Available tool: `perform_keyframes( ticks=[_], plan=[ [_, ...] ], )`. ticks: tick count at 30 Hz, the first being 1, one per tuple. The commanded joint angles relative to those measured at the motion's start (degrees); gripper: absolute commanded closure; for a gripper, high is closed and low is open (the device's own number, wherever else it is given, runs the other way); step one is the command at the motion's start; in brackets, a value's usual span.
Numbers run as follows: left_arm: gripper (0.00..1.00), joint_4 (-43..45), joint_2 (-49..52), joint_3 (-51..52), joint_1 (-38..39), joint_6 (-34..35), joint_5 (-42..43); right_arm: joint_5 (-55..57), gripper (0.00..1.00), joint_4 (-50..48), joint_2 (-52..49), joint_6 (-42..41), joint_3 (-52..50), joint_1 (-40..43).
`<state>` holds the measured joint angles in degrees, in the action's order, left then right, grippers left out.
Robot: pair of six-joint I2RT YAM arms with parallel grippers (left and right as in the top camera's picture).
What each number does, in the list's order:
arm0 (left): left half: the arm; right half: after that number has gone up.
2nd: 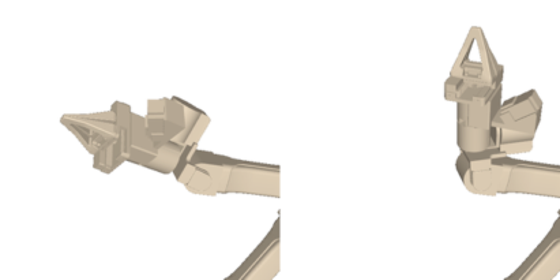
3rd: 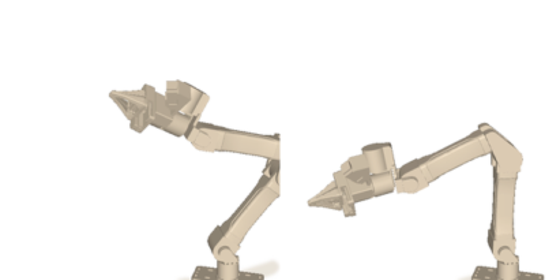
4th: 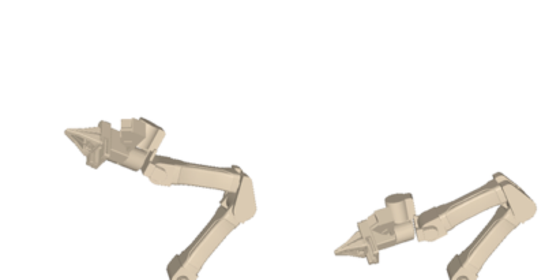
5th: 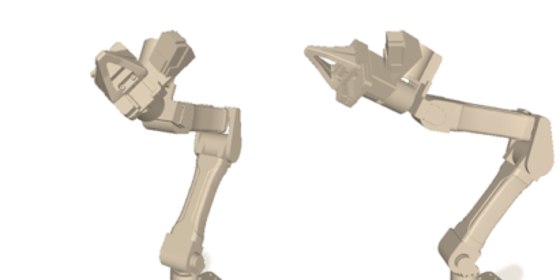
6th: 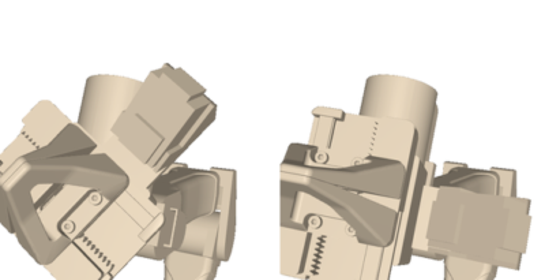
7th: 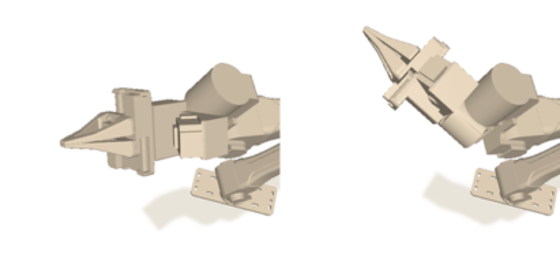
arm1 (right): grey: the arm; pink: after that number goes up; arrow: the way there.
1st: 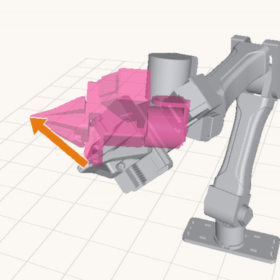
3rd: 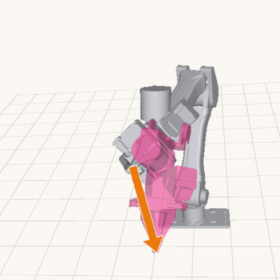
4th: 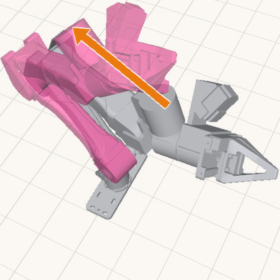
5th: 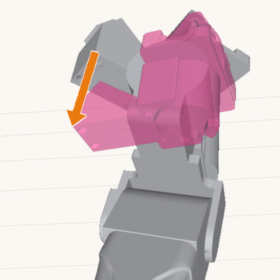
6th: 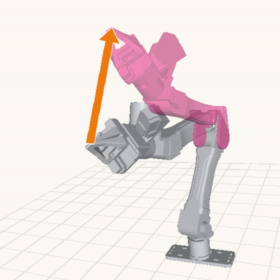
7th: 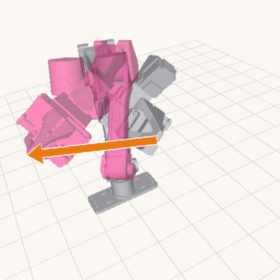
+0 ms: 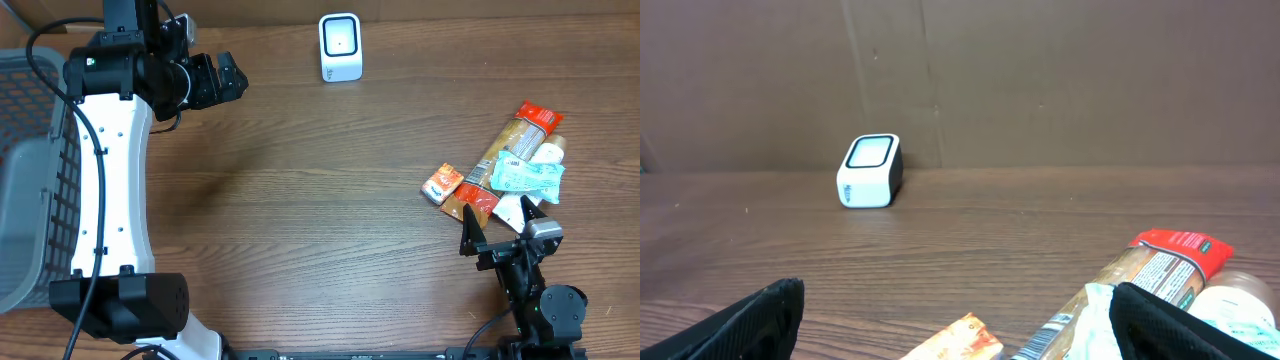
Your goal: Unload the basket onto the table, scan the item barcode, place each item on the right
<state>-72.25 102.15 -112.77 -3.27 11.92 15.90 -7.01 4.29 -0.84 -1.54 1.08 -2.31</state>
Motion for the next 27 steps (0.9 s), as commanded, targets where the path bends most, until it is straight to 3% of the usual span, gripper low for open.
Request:
perform_keyframes(
  ticks=[1, 20, 27],
  plan=[
    [0.00, 0.07, -0.02, -0.96, -0.07, 0.50, 0.42, 0.55, 0.00, -0.13, 0.68, -0.66, -0.63, -0.37],
    [0.00, 0.07, -0.02, -0.96, -0.07, 0.46, 0.39, 0.55, 0.00, -0.13, 0.68, -0.66, -0.63, -0.37],
    [0.00, -1.68, -0.02, -0.94, -0.09, -2.78, -4.13, 0.55, 0.00, -0.13, 0.68, -0.66, -0.63, -0.37]
  ],
)
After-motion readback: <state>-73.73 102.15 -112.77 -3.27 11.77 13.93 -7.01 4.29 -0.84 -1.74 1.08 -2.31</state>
